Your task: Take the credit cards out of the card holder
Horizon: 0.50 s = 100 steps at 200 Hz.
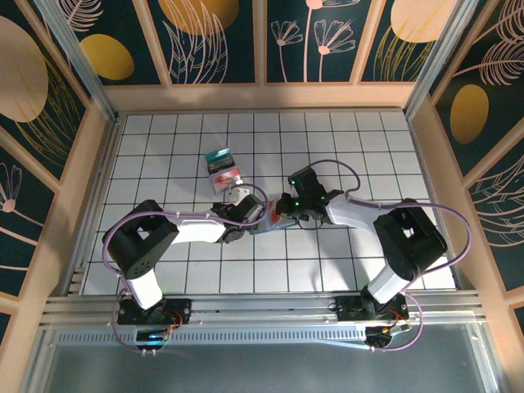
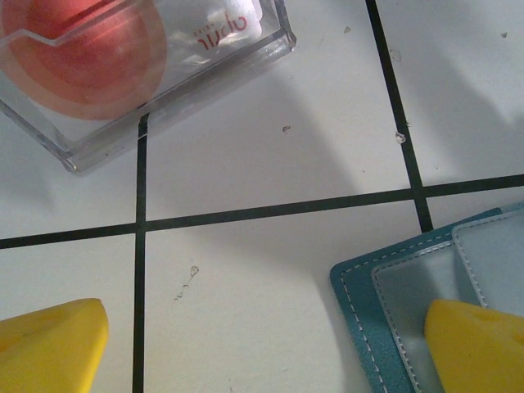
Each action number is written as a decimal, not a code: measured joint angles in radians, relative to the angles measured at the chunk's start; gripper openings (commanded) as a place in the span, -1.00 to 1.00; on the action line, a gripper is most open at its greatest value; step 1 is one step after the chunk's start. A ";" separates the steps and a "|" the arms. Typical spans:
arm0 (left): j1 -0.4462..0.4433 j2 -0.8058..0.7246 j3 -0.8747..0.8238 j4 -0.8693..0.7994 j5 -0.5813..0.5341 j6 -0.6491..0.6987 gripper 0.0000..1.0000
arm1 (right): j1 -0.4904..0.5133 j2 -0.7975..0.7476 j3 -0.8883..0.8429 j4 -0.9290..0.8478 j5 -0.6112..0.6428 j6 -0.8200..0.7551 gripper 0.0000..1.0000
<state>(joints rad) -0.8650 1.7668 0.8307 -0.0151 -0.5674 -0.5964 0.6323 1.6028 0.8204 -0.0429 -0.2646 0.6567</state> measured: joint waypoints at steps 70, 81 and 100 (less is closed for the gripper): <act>0.003 0.007 0.019 -0.020 -0.035 0.040 0.97 | 0.000 -0.060 0.000 -0.049 0.058 -0.023 -1.00; 0.007 0.007 0.024 -0.027 -0.040 0.048 0.98 | 0.000 -0.072 0.000 -0.056 0.066 -0.024 -1.00; 0.013 0.007 0.036 -0.043 -0.045 0.064 0.98 | -0.002 -0.097 0.000 -0.068 0.080 -0.027 -1.00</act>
<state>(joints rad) -0.8524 1.7737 0.8665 -0.0578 -0.6125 -0.5327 0.6300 1.5063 0.8207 -0.1112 -0.1848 0.6292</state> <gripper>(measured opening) 0.988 0.047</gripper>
